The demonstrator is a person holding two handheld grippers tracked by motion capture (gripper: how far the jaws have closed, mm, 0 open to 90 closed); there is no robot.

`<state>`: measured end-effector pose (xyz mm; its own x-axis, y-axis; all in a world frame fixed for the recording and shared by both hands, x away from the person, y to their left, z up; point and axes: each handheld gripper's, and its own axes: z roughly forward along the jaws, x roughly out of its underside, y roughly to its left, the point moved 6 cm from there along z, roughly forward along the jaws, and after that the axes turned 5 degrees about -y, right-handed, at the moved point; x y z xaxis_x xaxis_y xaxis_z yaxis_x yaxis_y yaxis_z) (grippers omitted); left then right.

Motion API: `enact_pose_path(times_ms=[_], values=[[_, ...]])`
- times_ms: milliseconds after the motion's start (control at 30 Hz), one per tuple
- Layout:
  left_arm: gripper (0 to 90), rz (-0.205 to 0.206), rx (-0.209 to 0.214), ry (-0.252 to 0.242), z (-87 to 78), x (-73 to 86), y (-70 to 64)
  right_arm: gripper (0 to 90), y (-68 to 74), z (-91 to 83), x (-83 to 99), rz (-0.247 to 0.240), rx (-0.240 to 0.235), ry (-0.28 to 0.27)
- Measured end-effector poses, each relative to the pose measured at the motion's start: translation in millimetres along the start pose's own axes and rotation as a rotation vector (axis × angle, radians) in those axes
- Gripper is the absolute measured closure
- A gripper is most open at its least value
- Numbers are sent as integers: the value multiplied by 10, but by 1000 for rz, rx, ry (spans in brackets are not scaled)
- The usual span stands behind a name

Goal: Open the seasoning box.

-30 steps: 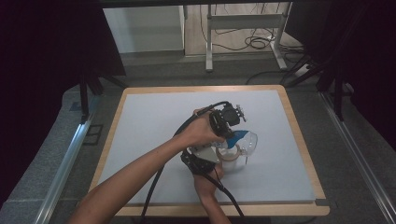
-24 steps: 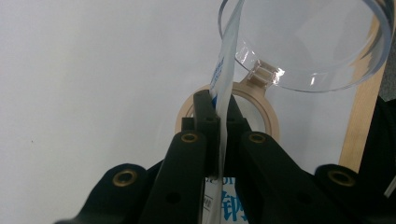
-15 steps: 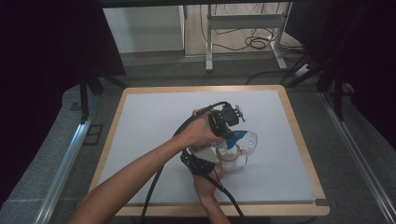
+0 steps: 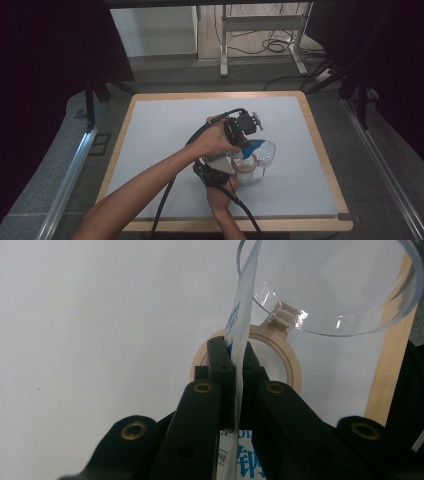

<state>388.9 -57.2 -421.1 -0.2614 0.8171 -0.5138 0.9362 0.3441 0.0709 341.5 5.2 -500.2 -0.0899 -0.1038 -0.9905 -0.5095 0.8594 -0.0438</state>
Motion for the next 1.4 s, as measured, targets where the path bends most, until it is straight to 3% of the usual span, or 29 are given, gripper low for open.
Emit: enact_pose_path(times_ms=[900,1400], values=[[900,2,-3,13,-9,-2,-17,551,14,-6,-23,12,4,-9],[900,3,1,20,-13,8,12,545,34,-26,20,-12,-13,-18]])
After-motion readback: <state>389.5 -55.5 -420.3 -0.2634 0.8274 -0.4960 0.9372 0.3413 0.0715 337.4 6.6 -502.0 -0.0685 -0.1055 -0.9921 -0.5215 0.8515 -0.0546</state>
